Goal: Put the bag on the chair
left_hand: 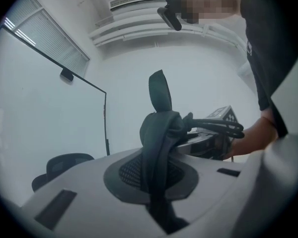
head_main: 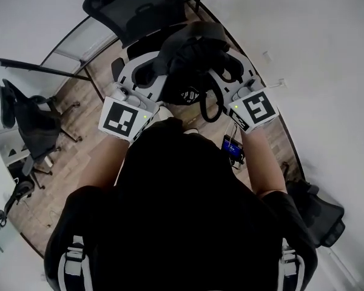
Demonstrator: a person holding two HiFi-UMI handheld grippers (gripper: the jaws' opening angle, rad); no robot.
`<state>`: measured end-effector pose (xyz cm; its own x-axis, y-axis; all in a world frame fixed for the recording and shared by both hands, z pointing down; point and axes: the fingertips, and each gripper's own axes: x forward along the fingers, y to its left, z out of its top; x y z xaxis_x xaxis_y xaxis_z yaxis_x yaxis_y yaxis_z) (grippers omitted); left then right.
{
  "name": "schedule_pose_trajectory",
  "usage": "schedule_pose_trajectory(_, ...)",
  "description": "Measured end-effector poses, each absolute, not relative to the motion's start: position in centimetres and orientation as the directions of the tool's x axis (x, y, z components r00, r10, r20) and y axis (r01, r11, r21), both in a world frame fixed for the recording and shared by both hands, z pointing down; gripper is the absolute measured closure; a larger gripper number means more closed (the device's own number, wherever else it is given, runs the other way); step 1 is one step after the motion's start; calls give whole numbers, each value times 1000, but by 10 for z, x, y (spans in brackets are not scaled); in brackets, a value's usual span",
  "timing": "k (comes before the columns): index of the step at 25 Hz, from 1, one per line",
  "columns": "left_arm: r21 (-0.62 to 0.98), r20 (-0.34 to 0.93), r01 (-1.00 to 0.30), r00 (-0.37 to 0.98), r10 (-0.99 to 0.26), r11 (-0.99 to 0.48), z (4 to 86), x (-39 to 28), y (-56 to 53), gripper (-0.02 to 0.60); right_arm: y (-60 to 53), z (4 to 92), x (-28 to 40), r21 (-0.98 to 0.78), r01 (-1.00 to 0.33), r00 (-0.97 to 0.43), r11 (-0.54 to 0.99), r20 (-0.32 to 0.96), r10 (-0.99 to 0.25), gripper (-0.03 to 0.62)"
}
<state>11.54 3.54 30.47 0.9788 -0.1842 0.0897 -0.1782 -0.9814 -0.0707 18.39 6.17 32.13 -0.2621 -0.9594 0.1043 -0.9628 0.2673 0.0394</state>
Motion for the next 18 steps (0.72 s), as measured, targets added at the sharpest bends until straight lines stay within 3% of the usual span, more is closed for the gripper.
schedule_pose_trajectory(18,-41,86,-268,959,-270,-963,332,103,-95,551,-72,345,175,46,-942,-320,332,163,-933,462)
